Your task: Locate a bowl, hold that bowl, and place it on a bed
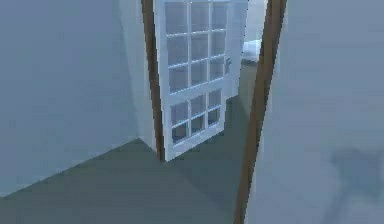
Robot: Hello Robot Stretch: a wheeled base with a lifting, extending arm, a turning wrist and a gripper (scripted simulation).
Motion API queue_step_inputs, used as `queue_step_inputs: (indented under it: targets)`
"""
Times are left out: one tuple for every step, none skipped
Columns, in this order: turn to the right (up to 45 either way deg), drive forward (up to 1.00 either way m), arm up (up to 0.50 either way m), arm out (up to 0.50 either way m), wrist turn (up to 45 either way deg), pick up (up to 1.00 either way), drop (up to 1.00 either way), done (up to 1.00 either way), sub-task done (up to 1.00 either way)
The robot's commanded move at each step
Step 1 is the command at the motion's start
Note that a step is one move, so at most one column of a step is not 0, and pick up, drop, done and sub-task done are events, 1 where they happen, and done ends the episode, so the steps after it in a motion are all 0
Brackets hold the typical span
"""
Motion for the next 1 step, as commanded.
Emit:
queue_step_inputs:
  targets:
    - [0.0, 0.85, 0.0, 0.0, 0.0, 0.0, 0.0, 0.0, 0.0]
